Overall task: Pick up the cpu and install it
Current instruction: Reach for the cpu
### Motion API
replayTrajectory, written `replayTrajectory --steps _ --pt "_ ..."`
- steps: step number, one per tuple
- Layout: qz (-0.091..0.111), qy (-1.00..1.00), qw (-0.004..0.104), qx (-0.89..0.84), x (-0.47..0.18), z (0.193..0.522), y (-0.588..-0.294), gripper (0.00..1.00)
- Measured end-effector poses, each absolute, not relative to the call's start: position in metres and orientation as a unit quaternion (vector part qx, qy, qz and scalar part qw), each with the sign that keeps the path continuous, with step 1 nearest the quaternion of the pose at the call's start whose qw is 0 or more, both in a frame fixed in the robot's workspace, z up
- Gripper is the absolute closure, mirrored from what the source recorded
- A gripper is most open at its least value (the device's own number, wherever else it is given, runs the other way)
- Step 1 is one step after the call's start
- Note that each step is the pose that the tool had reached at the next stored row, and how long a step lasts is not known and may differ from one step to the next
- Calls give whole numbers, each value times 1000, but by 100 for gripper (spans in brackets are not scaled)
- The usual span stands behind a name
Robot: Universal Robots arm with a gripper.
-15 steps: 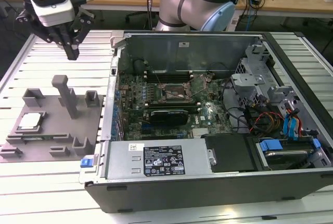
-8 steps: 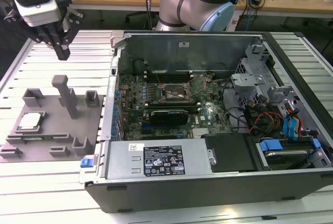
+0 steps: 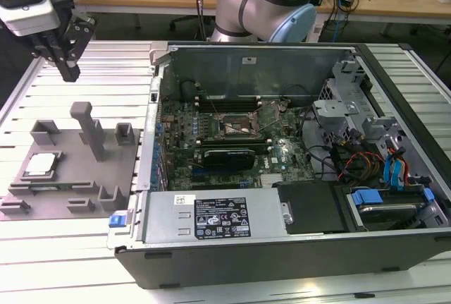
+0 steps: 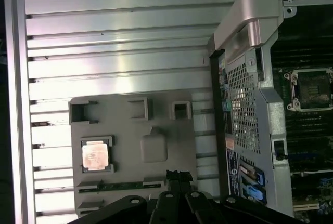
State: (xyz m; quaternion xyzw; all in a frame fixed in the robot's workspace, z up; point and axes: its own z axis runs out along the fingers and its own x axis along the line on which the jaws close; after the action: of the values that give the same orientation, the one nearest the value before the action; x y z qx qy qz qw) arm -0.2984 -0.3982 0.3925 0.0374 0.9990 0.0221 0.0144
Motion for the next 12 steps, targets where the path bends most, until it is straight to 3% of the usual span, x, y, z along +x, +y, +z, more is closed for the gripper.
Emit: replayTrajectory --steps 12 --pt "22 999 15 37 -328 392 -398 89"
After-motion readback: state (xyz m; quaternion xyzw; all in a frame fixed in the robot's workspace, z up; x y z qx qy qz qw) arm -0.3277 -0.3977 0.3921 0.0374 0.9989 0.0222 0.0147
